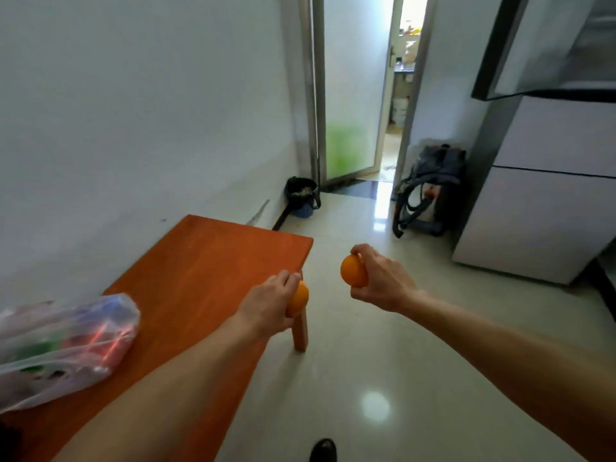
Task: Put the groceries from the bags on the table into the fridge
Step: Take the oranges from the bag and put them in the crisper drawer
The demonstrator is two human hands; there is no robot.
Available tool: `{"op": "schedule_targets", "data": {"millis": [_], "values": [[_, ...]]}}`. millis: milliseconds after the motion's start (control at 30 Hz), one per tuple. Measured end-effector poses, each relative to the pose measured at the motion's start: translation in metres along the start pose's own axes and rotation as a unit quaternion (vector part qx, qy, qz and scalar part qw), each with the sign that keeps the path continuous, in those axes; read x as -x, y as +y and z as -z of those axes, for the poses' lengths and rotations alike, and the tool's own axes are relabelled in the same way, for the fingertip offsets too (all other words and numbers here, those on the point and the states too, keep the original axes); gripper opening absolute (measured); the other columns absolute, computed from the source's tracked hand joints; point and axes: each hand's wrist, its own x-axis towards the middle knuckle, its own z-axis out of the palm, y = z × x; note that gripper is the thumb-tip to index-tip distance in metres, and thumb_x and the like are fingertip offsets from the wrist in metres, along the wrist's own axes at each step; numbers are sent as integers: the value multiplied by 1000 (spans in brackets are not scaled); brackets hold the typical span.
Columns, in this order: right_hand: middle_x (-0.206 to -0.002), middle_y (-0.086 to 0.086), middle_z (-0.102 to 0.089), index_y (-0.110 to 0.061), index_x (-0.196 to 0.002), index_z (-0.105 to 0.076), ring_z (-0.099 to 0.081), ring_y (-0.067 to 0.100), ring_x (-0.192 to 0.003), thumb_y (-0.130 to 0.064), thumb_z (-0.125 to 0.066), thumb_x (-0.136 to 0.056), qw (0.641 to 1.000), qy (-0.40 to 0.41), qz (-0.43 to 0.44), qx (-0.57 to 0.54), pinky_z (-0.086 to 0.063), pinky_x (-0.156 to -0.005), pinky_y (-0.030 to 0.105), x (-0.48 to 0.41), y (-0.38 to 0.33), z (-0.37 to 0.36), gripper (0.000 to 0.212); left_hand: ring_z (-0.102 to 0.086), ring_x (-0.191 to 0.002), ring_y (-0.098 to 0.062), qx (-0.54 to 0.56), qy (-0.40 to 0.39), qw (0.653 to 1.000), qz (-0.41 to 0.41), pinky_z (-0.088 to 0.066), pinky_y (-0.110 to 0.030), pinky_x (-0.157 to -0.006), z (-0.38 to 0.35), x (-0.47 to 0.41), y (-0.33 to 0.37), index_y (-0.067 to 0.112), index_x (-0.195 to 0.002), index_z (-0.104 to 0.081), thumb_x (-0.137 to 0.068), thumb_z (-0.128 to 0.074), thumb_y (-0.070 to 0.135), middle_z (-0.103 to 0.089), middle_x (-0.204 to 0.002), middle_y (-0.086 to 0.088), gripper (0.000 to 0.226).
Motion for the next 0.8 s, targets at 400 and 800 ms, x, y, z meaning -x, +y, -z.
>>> {"op": "schedule_targets", "data": {"millis": [400, 800], "values": [[-131, 4, -46, -27, -141, -34, -58, 29, -103, -40, -71, -77, 974, 26, -146, 170, -52, -75, 37, -56, 220, 104, 75, -52, -110, -24, -39, 14, 969, -244, -48, -33, -80, 24, -320, 113, 20, -143, -27, -79, -68, 30, -44, -132, -3, 77], [-124, 5, -47, -26, -137, -38, -58, 28, -100, -38, -67, -76, 935, 19, -294, 199, -46, -69, 30, -24, 474, 205, 69, -50, -112, -23, -30, 15, 915, -402, -48, -34, -78, 6, -562, 356, 22, -139, -27, -78, -68, 37, -42, -129, -1, 75]]}}
